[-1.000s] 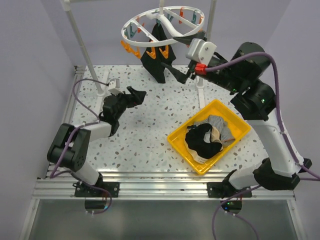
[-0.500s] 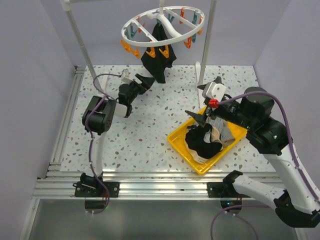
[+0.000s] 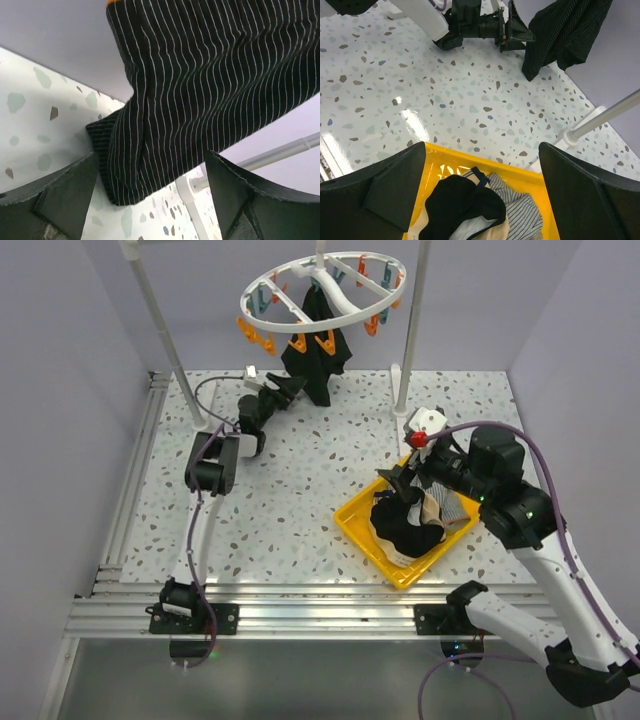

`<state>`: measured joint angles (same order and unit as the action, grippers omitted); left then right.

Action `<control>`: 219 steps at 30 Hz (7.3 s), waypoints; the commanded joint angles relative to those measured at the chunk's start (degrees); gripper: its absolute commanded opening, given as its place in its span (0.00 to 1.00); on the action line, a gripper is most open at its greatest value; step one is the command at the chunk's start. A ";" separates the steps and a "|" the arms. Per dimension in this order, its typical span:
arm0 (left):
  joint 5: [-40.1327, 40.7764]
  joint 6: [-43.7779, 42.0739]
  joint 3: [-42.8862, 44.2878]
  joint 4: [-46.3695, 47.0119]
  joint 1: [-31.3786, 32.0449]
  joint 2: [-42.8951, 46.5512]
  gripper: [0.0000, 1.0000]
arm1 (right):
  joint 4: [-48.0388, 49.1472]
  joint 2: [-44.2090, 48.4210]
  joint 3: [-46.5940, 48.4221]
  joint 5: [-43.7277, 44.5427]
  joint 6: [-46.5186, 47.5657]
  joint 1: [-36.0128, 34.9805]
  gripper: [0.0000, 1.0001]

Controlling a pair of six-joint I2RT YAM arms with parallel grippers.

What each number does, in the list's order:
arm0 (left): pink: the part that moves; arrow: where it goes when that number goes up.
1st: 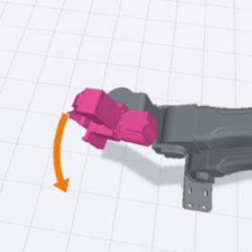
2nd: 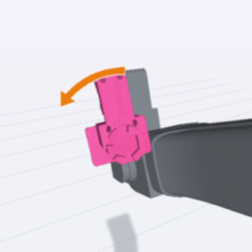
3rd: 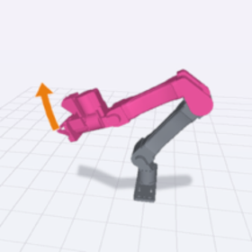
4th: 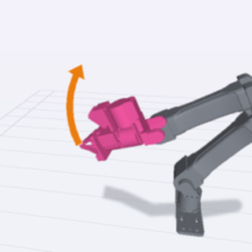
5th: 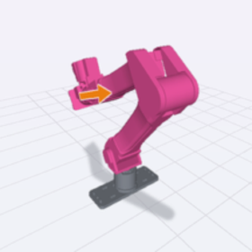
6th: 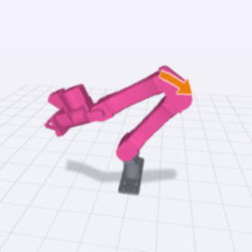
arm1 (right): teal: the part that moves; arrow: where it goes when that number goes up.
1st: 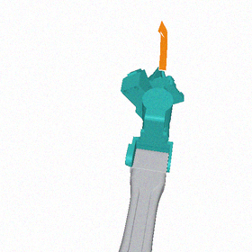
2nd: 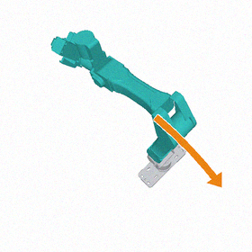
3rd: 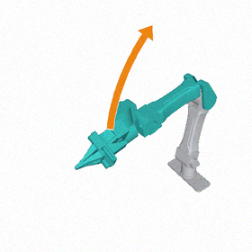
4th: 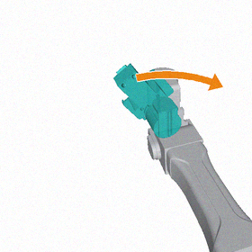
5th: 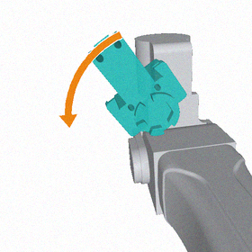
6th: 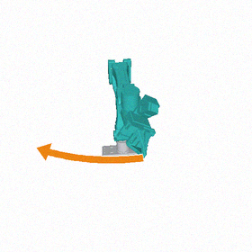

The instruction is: Remove the underwear clipped to the hanger

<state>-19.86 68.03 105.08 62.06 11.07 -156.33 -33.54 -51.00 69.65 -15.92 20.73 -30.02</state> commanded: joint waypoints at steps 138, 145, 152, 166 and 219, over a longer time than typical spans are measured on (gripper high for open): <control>-8.88 -53.18 -45.75 -11.53 30.15 62.38 0.00 | 16.75 -22.64 14.02 -9.56 -17.57 12.18 0.98; -8.09 -53.61 -45.93 -11.35 30.41 61.94 0.00 | 17.72 -26.77 16.57 -12.99 -20.29 12.09 0.99; -7.39 -54.05 -46.45 -11.44 30.41 62.38 0.00 | 15.52 -31.96 17.63 -16.16 -21.42 12.00 0.98; -5.72 -55.19 -48.65 -14.59 30.77 68.08 0.63 | 17.80 -33.81 16.22 -13.52 -26.26 12.18 0.97; 37.17 -56.60 -33.70 -75.61 35.33 84.86 1.00 | 23.87 -28.10 2.87 -25.78 -13.45 12.36 0.99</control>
<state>22.02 13.58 70.59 -16.45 45.95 -77.52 -12.14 -80.88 73.45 -33.06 3.42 -17.87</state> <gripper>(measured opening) 0.996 0.986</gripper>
